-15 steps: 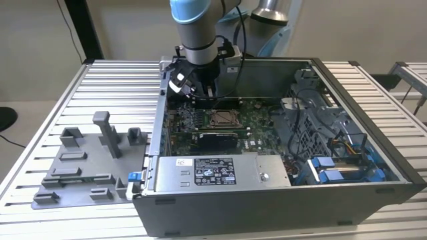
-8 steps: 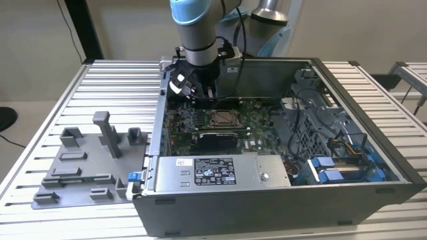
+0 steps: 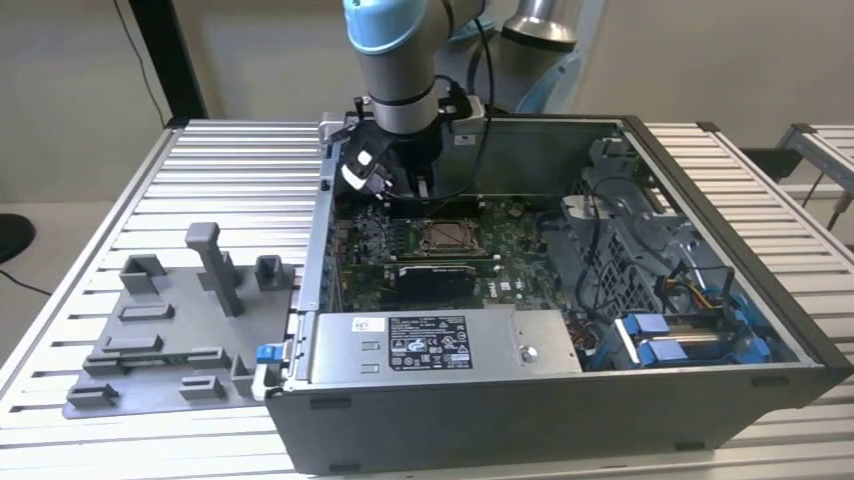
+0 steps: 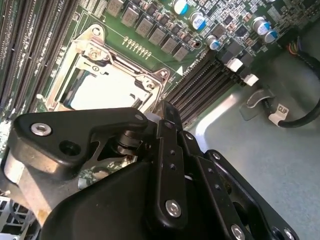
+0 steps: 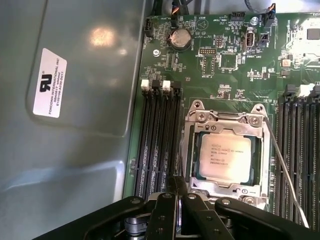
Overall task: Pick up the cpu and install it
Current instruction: 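Install the first cpu locking lever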
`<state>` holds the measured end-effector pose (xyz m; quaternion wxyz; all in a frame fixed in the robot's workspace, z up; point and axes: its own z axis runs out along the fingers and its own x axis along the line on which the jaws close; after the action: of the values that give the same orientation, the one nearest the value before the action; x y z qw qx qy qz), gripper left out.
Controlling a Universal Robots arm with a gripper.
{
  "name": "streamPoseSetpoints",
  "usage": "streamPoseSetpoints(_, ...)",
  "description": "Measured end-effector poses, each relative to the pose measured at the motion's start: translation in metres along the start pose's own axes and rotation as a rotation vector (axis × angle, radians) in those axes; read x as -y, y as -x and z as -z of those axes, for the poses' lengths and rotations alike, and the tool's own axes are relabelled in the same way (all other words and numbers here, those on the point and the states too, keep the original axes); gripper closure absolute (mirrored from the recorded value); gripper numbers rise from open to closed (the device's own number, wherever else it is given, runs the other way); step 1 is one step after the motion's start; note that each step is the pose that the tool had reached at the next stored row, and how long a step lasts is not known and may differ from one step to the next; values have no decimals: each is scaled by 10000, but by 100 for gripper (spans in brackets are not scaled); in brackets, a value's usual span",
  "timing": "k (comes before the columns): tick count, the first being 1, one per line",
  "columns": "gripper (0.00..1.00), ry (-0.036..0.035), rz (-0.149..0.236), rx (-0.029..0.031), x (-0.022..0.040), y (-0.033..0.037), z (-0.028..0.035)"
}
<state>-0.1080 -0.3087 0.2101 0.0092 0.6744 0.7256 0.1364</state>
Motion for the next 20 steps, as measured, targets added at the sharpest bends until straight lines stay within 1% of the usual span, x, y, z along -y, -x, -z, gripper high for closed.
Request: streamPoseSetpoints(20, 100, -5, -1, 2, -116, 31, -129)
